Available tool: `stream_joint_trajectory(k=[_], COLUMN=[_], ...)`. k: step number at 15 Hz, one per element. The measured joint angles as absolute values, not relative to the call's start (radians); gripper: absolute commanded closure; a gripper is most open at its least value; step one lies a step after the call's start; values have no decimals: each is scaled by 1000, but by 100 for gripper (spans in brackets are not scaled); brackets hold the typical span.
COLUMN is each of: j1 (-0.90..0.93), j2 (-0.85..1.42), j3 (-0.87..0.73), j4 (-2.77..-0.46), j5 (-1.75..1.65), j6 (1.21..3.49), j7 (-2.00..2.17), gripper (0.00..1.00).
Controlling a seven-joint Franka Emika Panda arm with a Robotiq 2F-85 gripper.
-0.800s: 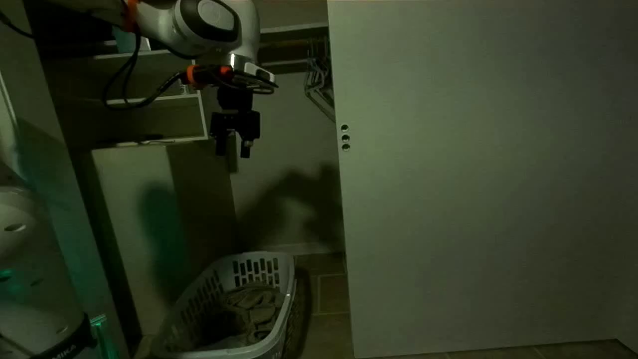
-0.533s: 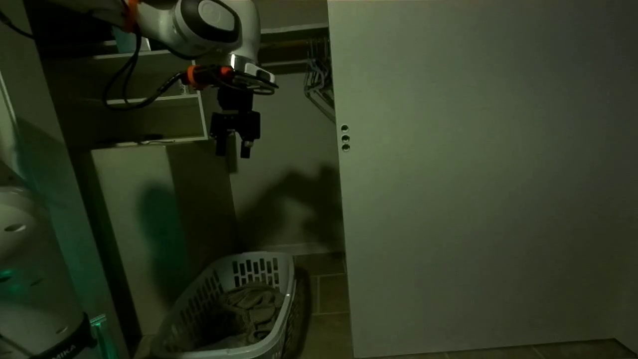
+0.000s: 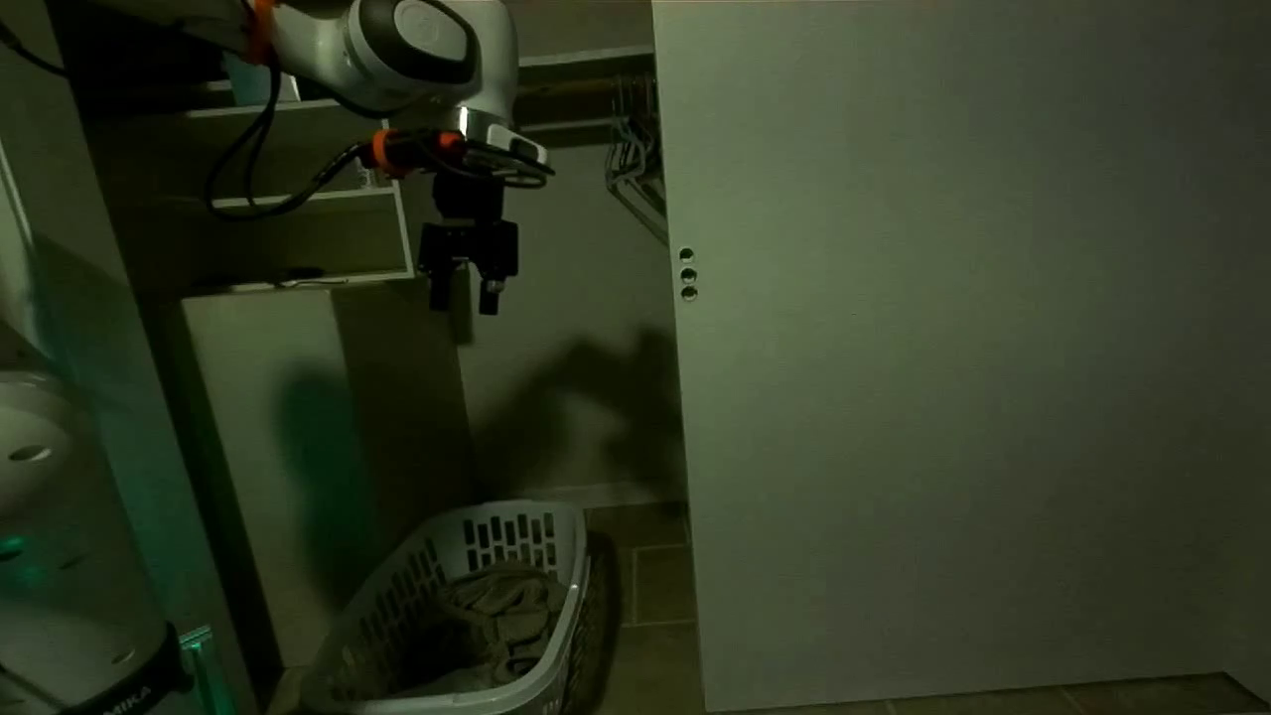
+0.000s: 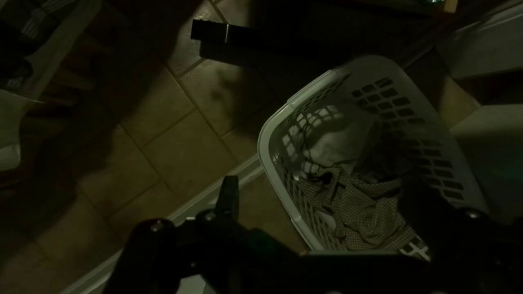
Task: Move the black object to the lower shelf
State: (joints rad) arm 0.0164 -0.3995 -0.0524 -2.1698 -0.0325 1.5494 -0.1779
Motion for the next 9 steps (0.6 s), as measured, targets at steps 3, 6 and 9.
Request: stream_joint_trajectory(k=[3, 6, 9], j1=[16, 17, 32], j2=[-399, -399, -398], j3=[-52, -47, -8], j4=[-2170, -2168, -2142], j5=[-33, -35, -48], j6=[1549, 1550, 1552], j7=[-178, -178, -178], gripper=[0, 0, 0])
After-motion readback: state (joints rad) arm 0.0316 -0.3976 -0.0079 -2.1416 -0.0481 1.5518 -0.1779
